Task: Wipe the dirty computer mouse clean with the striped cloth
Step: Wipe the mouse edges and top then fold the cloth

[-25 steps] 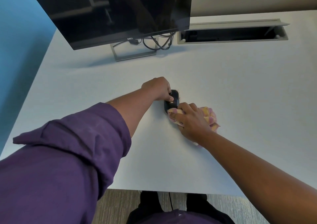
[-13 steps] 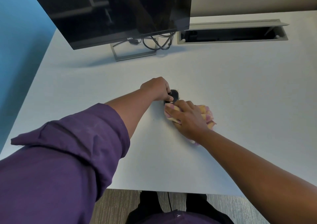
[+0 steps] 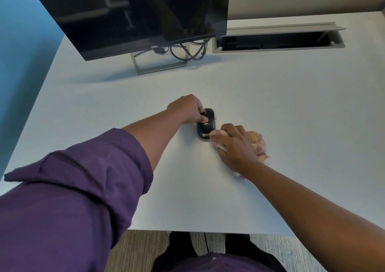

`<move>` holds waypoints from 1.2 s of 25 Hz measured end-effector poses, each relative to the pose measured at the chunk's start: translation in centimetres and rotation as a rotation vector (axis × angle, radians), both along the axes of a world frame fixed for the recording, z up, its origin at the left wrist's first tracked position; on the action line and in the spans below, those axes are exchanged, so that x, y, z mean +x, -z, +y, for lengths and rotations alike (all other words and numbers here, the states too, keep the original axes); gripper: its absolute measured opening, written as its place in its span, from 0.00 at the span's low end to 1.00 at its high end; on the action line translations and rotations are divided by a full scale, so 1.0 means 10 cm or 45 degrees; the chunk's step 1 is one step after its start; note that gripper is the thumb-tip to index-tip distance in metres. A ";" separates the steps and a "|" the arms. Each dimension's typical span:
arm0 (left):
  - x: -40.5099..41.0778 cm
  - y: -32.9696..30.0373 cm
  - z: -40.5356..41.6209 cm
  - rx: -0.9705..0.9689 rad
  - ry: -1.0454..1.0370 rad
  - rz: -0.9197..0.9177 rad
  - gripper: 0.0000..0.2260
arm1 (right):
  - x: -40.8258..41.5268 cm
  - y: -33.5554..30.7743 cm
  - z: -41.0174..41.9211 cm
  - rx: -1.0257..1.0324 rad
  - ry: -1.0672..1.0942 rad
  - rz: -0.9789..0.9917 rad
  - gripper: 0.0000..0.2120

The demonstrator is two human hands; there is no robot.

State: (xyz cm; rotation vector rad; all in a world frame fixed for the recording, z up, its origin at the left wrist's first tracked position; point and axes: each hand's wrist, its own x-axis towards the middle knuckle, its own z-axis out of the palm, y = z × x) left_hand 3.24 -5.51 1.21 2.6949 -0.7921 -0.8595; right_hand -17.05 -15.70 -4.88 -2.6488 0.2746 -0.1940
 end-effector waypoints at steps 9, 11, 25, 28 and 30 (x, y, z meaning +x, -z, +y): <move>-0.04 0.03 0.06 -0.065 -0.069 0.010 0.19 | 0.47 -0.14 -0.16 0.382 0.273 0.232 0.21; -0.05 0.04 0.06 -0.070 -0.090 -0.002 0.18 | 0.42 -0.13 -0.13 0.340 0.234 0.262 0.21; -0.04 0.01 0.03 -0.051 -0.088 0.030 0.18 | 0.48 -0.15 -0.09 0.468 0.369 0.258 0.17; -0.03 0.06 0.05 -0.085 -0.105 0.041 0.18 | 0.25 -0.15 0.02 0.494 0.368 0.174 0.15; -0.02 0.08 0.07 -0.100 -0.115 0.051 0.18 | 0.39 -0.27 -0.04 0.580 0.487 0.097 0.13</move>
